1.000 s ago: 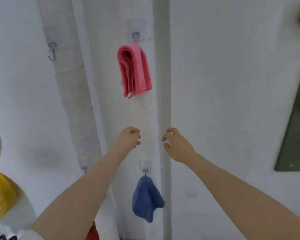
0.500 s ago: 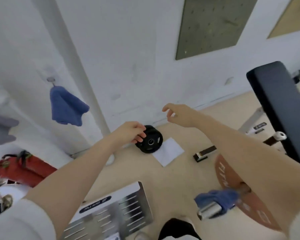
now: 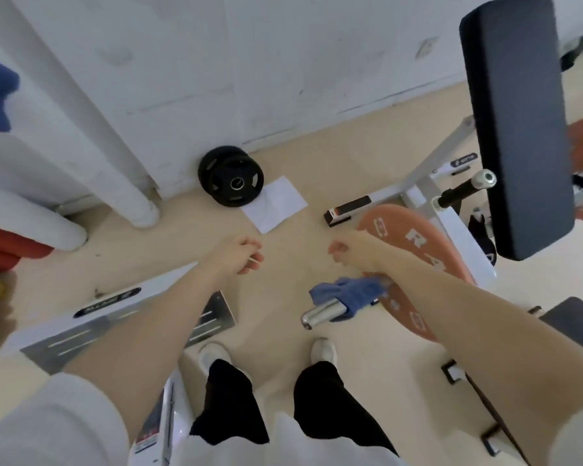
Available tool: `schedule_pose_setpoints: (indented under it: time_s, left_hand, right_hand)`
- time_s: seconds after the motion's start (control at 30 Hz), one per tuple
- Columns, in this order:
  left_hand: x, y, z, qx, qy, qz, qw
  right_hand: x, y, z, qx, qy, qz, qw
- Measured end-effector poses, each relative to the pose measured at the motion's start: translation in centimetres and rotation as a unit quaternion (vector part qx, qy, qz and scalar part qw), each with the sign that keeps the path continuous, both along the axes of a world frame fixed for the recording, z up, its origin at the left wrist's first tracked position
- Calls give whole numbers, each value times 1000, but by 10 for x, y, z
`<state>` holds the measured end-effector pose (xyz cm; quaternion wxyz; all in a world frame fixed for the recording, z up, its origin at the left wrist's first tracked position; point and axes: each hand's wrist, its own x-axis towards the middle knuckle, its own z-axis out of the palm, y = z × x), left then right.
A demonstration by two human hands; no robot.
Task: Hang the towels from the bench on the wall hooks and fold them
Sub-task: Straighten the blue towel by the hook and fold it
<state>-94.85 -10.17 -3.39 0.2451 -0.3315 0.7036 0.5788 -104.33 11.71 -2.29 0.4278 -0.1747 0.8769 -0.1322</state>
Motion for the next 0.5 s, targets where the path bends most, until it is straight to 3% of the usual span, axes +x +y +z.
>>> schedule_pose_setpoints:
  time_s: [0.07,0.17,0.27,0.4,0.5]
  left_hand:
    - [3,25,-23,10,-24,48,999]
    - [6,61,-69,37,-46,134,989]
    - [6,94,-122,25,-58,198,978]
    - [1,134,-190,17,-99,200,975]
    - [2,154,-232,11,-133,179,975]
  right_hand:
    - [-1,26,-27,20,-50,-24,998]
    - [-7,63,-83,83,20,5,996]
    - [-8,98,-145,72,5,-40,997]
    - [-21,132,-223,123,-49,-23,991]
    - [-29,150,-268,141,-27,-36,989]
